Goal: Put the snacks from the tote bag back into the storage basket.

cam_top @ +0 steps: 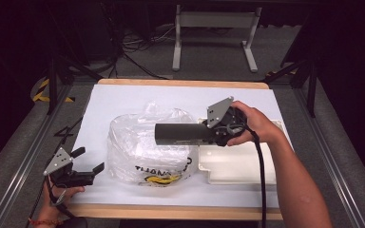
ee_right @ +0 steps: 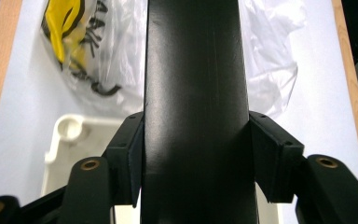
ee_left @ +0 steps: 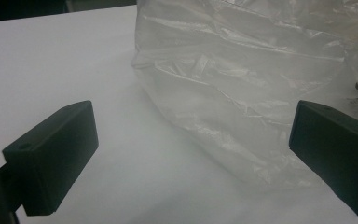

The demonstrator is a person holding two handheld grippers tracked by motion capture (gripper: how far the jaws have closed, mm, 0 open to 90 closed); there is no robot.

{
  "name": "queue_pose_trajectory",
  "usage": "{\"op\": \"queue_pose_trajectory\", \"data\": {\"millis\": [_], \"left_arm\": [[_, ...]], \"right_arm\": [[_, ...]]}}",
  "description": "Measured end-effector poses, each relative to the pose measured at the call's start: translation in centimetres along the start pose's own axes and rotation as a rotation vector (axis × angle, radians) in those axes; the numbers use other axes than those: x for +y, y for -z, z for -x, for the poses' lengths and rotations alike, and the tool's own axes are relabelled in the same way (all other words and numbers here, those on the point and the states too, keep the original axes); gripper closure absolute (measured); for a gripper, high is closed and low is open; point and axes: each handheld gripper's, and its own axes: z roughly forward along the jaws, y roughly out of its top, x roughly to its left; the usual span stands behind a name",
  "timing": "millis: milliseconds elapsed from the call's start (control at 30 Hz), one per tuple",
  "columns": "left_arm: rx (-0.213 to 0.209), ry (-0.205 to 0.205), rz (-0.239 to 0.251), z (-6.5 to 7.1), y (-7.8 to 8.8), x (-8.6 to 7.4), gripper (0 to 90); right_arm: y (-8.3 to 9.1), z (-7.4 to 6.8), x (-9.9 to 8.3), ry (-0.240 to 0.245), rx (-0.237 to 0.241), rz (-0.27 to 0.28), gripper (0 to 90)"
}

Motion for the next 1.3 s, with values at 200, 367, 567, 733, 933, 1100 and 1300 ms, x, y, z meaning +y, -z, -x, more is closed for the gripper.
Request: {"op": "queue_pose_trajectory", "data": {"millis": [200,367,567,733,933,1100,1300], "left_arm": [[0.002,-0.005,-0.003,0.0,-0.1,0.0,2.0],[0.003,-0.005,-0.003,0.0,0.0,0.0,2.0],[0.005,-0.008,-0.006,0.0,-0.1,0.0,2.0],[0.006,-0.011,-0.016,0.0,-0.1,0.1,2.0],[0.005,-0.011,-0.016,0.0,-0.1,0.1,2.0],[0.006,-0.01,-0.009,0.0,-0.1,0.0,2.0],[0.006,-0.011,-0.015,0.0,-0.1,0.1,2.0]], "right_arm": [[0.8,-0.2,-1.9,-0.013,-0.006,-0.015,42.9],[1.9,-0.5,-3.8,-0.037,-0.018,-0.022,43.0],[3.4,-0.9,-6.1,-0.067,-0.019,-0.024,43.0],[4.4,-1.2,-7.6,-0.076,-0.023,-0.033,42.9],[5.2,-1.6,-8.9,-0.092,-0.03,-0.042,43.0],[5.5,-1.8,-9.8,-0.104,-0.027,-0.055,42.9],[5.7,-2.0,-10.6,-0.114,-0.026,-0.056,42.9]]}}
